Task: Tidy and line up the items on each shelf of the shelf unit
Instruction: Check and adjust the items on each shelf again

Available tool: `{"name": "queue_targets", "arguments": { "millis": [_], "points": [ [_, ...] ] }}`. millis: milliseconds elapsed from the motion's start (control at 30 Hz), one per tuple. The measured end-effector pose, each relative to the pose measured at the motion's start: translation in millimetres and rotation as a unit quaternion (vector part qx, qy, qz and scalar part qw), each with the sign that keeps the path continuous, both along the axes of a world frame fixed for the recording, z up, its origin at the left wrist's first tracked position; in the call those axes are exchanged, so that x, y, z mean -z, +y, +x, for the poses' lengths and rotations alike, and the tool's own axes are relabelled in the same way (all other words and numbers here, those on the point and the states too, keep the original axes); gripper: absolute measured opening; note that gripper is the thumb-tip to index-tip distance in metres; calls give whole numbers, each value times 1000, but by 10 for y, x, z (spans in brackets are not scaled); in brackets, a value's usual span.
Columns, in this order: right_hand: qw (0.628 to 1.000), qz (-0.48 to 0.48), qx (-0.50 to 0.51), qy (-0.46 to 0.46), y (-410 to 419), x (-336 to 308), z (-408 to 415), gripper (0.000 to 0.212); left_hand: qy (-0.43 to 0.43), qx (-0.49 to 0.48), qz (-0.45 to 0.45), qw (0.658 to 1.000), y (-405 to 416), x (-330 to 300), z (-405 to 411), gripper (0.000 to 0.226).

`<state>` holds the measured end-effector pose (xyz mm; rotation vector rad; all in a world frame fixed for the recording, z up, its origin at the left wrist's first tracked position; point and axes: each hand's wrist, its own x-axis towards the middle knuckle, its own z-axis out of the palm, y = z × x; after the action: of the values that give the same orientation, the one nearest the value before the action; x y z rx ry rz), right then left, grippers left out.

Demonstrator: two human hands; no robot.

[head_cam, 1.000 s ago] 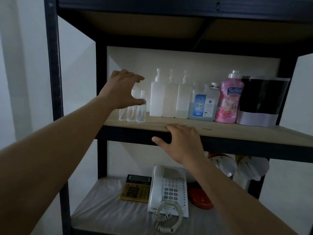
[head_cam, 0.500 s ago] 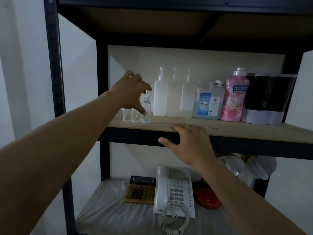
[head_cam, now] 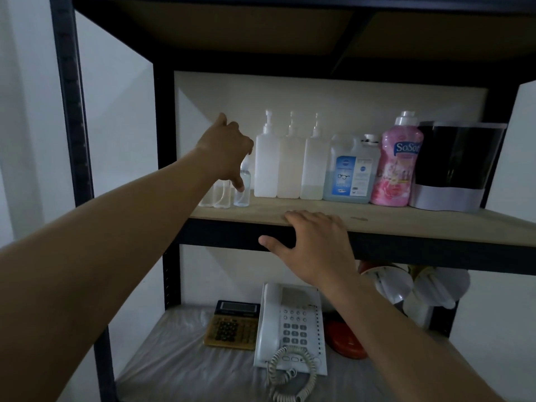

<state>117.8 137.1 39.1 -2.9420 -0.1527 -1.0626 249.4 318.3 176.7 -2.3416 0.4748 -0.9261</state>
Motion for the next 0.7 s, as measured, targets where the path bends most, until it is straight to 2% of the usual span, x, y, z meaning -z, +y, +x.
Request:
{"name": "queue_targets", "arguments": {
  "millis": [333,700],
  "points": [
    [1000,-13,1,-7,-17,24,46,79,-10,-69,6,998,-291,26,48,82],
    [999,-24,6,-24,-30,61,97,81,-24,-108,-6,994,-458,45,195,78]
  ]
}}
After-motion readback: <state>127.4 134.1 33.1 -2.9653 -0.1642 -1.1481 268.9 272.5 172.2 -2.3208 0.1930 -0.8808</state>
